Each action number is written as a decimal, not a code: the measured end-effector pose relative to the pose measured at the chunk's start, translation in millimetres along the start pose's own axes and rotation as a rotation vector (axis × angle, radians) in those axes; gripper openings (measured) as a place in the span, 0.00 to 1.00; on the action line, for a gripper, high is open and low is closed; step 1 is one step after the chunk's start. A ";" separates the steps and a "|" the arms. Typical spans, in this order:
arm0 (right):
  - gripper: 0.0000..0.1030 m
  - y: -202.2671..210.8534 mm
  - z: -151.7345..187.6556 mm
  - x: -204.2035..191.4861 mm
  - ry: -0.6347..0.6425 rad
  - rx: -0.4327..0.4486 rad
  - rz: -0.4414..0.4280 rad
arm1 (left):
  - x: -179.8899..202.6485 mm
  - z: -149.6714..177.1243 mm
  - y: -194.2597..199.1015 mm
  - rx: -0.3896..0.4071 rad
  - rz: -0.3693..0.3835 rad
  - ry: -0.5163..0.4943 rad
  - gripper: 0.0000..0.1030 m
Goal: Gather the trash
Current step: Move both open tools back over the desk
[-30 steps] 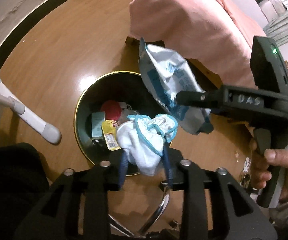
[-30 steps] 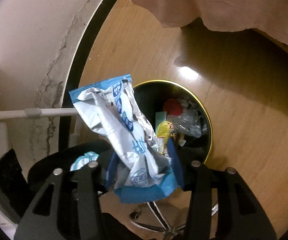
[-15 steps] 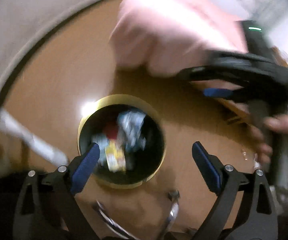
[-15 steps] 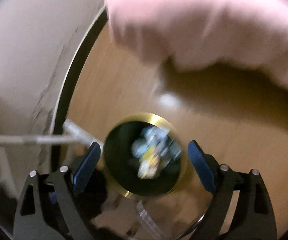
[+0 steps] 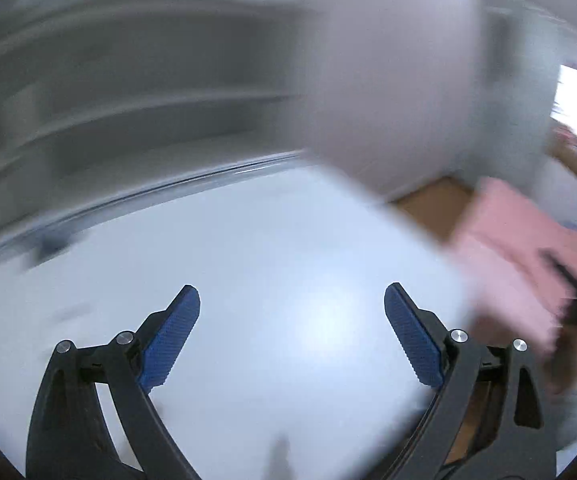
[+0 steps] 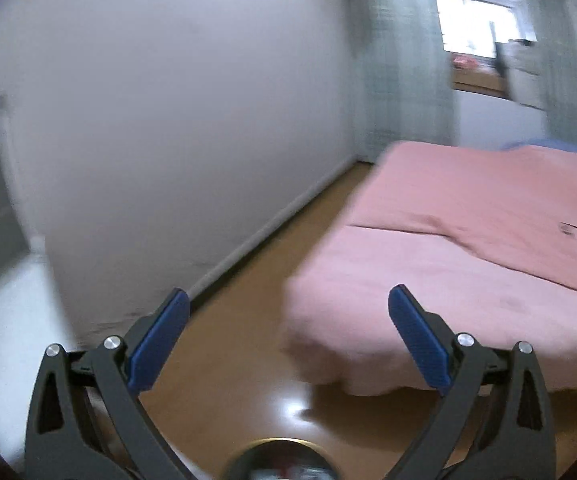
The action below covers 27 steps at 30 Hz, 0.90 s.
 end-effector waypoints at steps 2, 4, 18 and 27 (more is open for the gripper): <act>0.93 11.3 -6.6 -45.1 0.027 0.024 -0.123 | -82.3 14.3 2.5 -0.095 -0.111 0.100 0.80; 0.93 22.7 -10.3 -86.8 0.072 0.041 -0.218 | -121.9 24.0 3.6 -0.141 -0.150 0.148 0.75; 0.93 63.9 14.8 -257.0 0.216 -0.087 -0.447 | -150.4 17.7 -44.0 -0.219 -0.078 0.029 0.65; 0.93 69.7 32.9 -343.0 0.324 -0.171 -0.576 | -212.1 15.6 7.8 -0.061 -0.190 0.179 0.37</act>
Point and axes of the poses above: each gripper's, at about its wrist camera, not at the fingertips, and y roughly against the way its jaws point, x to its right, z to its underside, the point moved 3 cm from there along -y, roughly the way its jaws point, and after that the axes turned 3 degrees about z, right-handed, at the moved point
